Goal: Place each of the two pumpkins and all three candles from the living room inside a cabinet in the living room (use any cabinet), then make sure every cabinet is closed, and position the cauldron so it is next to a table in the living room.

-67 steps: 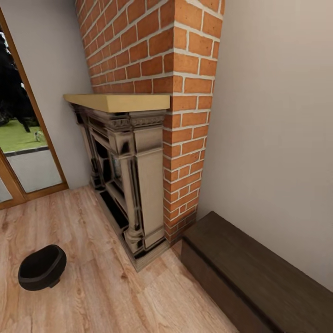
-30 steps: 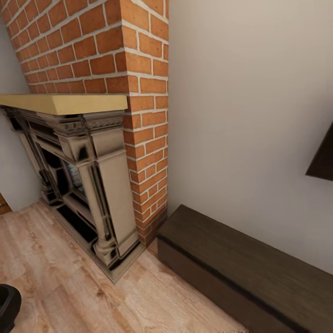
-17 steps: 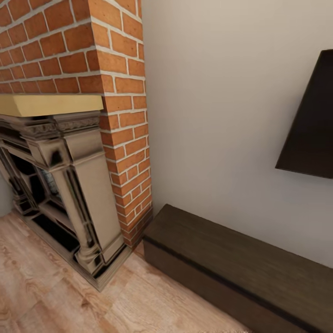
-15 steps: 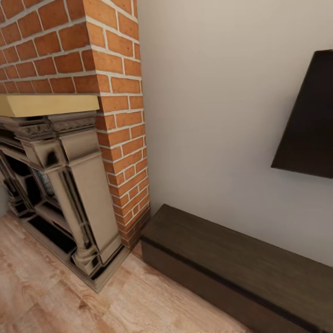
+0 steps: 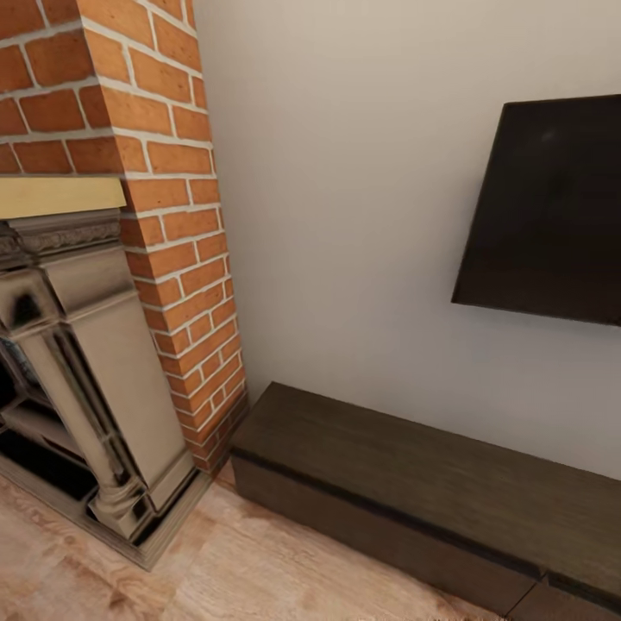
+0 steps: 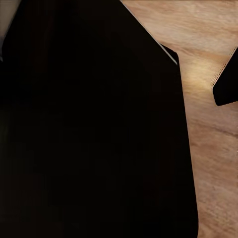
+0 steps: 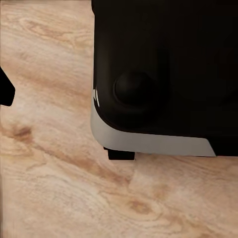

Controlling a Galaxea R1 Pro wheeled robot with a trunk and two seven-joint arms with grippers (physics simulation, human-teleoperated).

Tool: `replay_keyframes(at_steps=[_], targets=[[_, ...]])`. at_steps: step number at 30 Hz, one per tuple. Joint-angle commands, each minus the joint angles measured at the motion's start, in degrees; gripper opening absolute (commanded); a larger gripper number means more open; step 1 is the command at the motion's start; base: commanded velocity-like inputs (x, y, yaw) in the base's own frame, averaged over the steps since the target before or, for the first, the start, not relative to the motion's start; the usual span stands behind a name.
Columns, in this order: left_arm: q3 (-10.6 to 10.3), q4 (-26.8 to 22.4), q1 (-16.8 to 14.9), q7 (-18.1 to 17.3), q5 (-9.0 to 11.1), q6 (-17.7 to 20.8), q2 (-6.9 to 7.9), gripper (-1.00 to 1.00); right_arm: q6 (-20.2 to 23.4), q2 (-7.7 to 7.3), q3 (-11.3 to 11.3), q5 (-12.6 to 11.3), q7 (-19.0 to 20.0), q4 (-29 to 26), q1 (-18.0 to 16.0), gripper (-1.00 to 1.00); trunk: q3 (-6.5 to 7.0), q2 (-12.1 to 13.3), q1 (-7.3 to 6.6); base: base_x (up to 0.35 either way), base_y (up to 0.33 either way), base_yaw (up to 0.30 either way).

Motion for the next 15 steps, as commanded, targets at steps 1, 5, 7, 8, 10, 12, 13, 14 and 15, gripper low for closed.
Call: replay_keyframes(at_steps=[1,5,7,8,10,12,13,14,15], targets=[[0.0,0.0,0.0,0.0,0.0,0.0,0.00,1.00,0.0,0.00,0.0,0.0,0.0,0.0,0.0,1.00,0.00,0.0,0.00,0.000,0.000,-0.260],[0.0,0.0,0.0,0.0,0.0,0.0,0.00,1.00,0.0,0.22,0.0,0.2,0.0,0.0,0.0,1.00,-0.04,0.0,0.00,0.000,0.000,-0.055],[0.0,0.0,0.0,0.0,0.0,0.0,0.00,1.00,0.1,0.25,0.0,0.1,0.0,0.0,0.0,1.00,-0.15,0.0,0.00,0.000,0.000,0.056],[0.0,0.0,0.0,0.0,0.0,0.0,0.00,1.00,0.1,0.26,0.0,0.1,0.0,0.0,0.0,1.00,-0.22,0.0,0.00,0.000,0.000,0.075],[0.0,0.0,0.0,0.0,0.0,0.0,0.00,1.00,0.2,0.26,0.0,0.1,-0.1,0.0,0.0,1.00,-0.37,0.0,0.00,0.000,0.000,0.081],[0.0,0.0,0.0,0.0,0.0,0.0,0.00,1.00,0.2,0.26,0.0,0.1,-0.1,0.0,0.0,1.00,-0.52,0.0,0.00,0.000,0.000,0.082],[0.0,0.0,0.0,0.0,0.0,0.0,0.00,1.00,0.1,0.26,0.0,0.1,-0.1,0.0,0.0,1.00,-0.60,0.0,0.00,0.000,0.000,0.062],[0.0,0.0,0.0,0.0,0.0,0.0,0.00,1.00,0.1,0.26,0.0,0.1,-0.1,0.0,0.0,1.00,-0.68,0.0,0.00,0.000,0.000,0.050],[0.0,0.0,0.0,0.0,0.0,0.0,0.00,1.00,0.1,0.26,0.0,0.1,-0.1,0.0,0.0,1.00,-0.76,0.0,0.00,0.000,0.000,0.025]])
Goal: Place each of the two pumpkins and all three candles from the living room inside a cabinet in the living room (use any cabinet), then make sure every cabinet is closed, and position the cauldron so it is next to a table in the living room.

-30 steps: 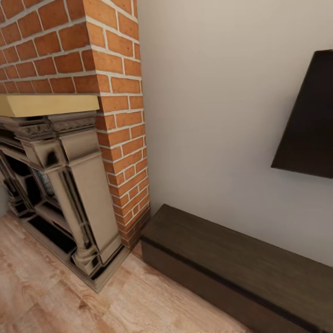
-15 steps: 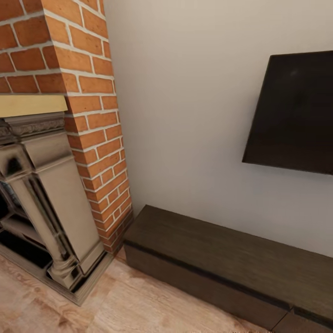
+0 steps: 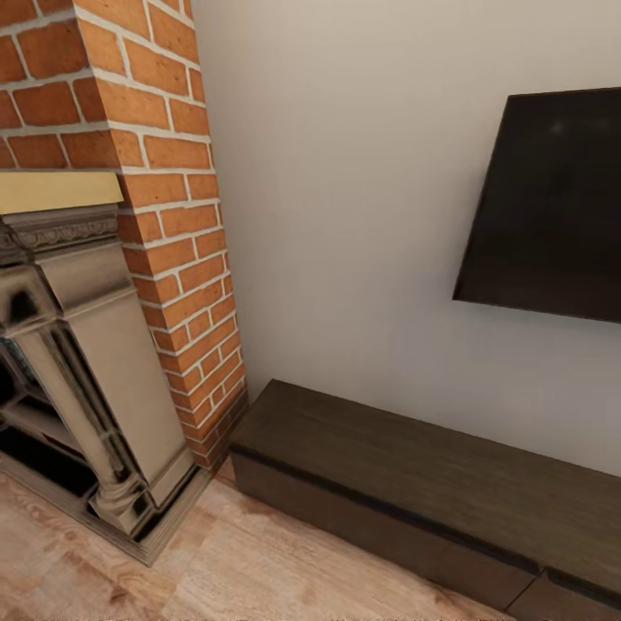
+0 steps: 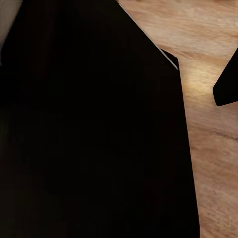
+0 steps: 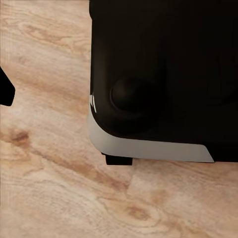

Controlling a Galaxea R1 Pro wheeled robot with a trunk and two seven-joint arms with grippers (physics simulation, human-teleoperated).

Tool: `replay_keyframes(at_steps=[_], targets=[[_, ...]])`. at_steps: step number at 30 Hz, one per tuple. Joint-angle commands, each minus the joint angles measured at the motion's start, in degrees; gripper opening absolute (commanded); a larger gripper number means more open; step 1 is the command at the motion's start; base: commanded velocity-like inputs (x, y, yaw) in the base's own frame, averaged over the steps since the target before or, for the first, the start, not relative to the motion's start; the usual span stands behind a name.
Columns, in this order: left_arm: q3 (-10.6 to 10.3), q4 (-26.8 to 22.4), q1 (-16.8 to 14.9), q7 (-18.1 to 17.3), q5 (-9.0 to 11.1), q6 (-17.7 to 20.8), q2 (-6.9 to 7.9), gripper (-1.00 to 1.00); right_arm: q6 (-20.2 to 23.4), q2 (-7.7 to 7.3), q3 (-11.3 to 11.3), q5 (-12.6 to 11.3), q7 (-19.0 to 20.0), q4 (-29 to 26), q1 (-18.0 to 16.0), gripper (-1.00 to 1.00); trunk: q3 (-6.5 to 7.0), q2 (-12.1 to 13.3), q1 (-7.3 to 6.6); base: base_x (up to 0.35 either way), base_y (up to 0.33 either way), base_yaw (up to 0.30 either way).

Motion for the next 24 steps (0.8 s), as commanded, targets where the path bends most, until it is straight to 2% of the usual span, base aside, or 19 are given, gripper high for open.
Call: replay_keyframes(at_steps=[1,5,12,24], targets=[[0.0,0.0,0.0,0.0,0.0,0.0,0.00,1.00,0.0,0.00,0.0,0.0,0.0,0.0,0.0,1.00,-0.08,0.0,0.00,0.000,0.000,0.020],[0.0,0.0,0.0,0.0,0.0,0.0,0.00,1.00,0.0,-0.06,0.0,-0.1,0.1,0.0,0.0,1.00,-0.42,0.0,0.00,0.000,0.000,-0.020],[0.0,0.0,0.0,0.0,0.0,0.0,0.00,1.00,0.0,-0.21,0.0,-0.2,0.2,0.0,0.0,1.00,-0.97,0.0,0.00,0.000,0.021,-0.152],[0.0,0.0,0.0,0.0,0.0,0.0,0.00,1.00,0.0,-0.26,0.0,-0.2,0.3,0.0,0.0,1.00,-1.50,0.0,0.00,0.000,0.246,-0.247]])
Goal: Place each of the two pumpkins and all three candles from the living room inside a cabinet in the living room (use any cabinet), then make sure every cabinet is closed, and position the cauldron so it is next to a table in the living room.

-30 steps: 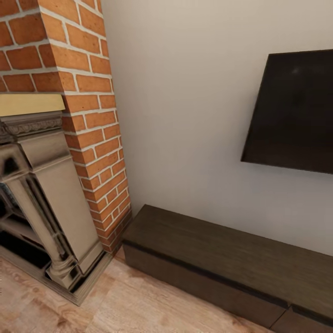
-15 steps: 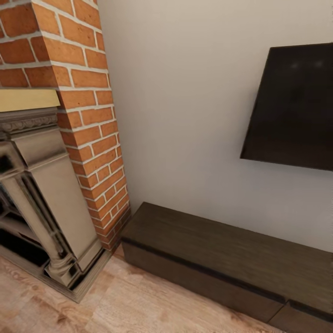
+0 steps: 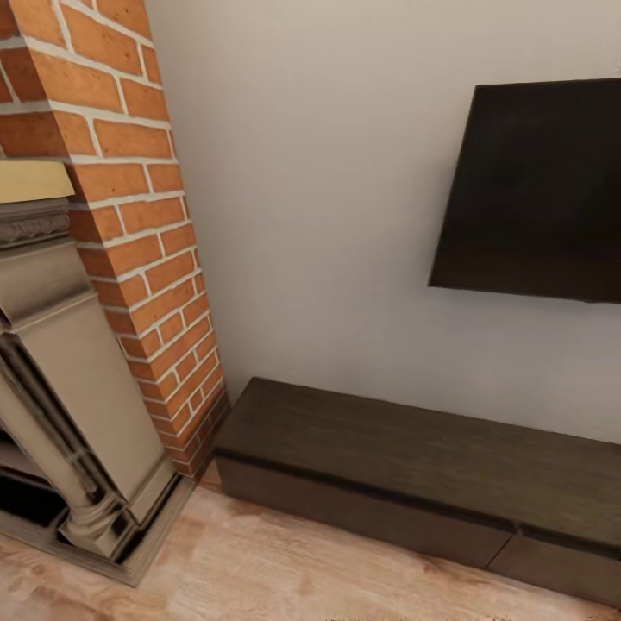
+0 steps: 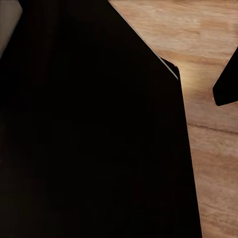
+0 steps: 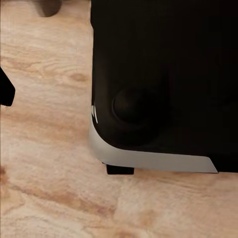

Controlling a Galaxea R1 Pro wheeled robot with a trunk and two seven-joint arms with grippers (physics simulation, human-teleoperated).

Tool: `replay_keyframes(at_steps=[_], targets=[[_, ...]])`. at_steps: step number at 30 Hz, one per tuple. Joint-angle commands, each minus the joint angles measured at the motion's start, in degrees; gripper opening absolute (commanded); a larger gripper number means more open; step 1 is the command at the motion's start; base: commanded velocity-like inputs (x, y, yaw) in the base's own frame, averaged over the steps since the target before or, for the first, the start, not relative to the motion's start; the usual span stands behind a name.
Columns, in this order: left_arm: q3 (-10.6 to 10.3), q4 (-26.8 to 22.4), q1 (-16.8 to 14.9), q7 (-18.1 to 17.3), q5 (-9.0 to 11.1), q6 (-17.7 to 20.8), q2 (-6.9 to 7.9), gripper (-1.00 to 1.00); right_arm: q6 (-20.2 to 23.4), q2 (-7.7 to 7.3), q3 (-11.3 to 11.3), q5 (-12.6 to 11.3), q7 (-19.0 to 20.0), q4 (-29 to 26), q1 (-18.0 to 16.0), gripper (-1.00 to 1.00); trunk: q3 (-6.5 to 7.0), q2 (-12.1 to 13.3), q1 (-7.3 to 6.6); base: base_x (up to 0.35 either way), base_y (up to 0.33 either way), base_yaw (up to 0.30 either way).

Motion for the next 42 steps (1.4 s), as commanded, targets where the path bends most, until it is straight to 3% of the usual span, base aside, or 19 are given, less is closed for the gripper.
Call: replay_keyframes(at_steps=[1,7,33,42], targets=[[0.0,0.0,0.0,0.0,0.0,0.0,0.00,1.00,0.0,0.00,0.0,0.0,0.0,0.0,0.0,1.00,-0.04,0.0,0.00,0.000,0.270,-0.265],[0.0,0.0,0.0,0.0,0.0,0.0,-0.01,1.00,0.1,-0.06,-0.1,0.1,0.0,-0.1,0.0,1.00,-0.31,0.0,0.00,0.000,0.114,-0.187],[0.0,0.0,0.0,0.0,0.0,0.0,0.00,1.00,0.1,0.00,-0.1,-0.2,0.0,-0.1,0.0,1.00,-2.46,0.0,0.00,0.000,0.002,-0.007],[0.0,0.0,0.0,0.0,0.0,0.0,0.00,1.00,0.1,-0.02,-0.2,-0.2,0.1,-0.1,0.0,1.00,-2.96,0.0,0.00,0.091,0.045,-0.206]])
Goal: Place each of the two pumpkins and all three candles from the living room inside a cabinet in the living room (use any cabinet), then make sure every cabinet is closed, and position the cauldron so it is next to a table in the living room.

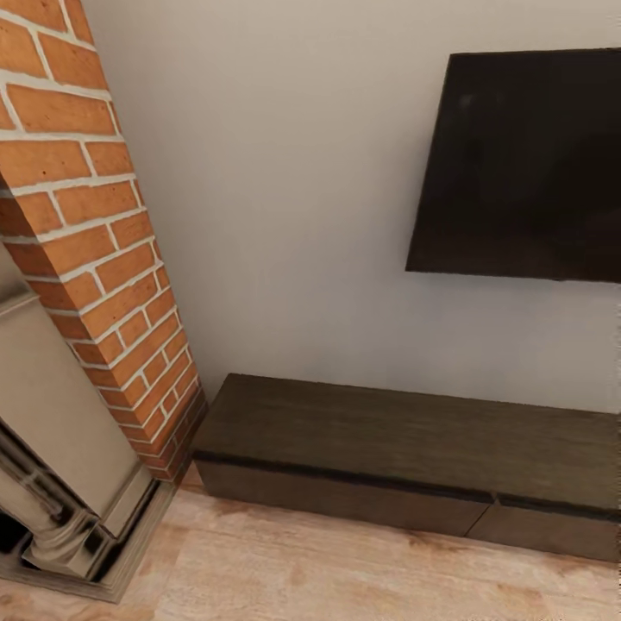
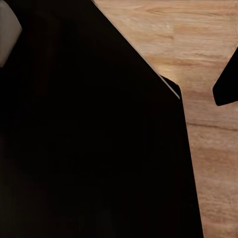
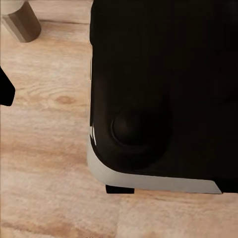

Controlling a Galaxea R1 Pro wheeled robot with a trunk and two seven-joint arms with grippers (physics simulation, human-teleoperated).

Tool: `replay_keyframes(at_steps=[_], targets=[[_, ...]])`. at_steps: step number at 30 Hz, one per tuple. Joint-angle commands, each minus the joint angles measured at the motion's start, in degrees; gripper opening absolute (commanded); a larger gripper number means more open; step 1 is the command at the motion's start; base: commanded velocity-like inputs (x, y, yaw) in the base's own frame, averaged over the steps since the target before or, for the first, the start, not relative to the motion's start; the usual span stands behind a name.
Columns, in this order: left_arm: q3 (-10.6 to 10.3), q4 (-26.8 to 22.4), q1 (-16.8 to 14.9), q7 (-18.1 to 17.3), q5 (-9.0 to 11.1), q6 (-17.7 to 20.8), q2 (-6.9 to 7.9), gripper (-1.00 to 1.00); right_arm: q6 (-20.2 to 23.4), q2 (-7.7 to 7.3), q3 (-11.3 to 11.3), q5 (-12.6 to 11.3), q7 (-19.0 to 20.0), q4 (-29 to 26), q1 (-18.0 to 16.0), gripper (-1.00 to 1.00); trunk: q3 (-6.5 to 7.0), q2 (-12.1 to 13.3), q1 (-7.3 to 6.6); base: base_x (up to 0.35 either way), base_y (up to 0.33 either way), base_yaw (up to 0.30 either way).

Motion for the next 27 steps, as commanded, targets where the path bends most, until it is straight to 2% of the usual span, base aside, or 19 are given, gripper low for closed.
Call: replay_keyframes(at_steps=[1,10,24,27], targets=[[0.0,0.0,0.0,0.0,0.0,0.0,0.00,1.00,0.0,-0.02,0.0,0.0,0.0,0.0,0.0,1.00,-0.03,0.0,0.00,0.183,0.180,-0.267],[0.0,0.0,0.0,0.0,0.0,0.0,0.00,1.00,0.0,0.00,0.1,0.3,-0.1,0.1,0.0,1.00,-0.10,0.0,0.00,0.170,0.171,-0.227],[-0.2,-0.1,0.0,0.3,-0.4,0.0,-0.15,1.00,-0.2,0.21,0.0,0.2,-0.4,0.5,0.0,1.00,-0.10,0.0,0.00,0.007,0.006,-0.008],[-0.2,-2.2,0.0,0.5,-0.4,0.0,0.05,1.00,-0.3,0.34,0.0,0.2,-0.4,0.6,0.0,1.00,-0.10,0.0,0.00,0.000,0.000,0.000]])
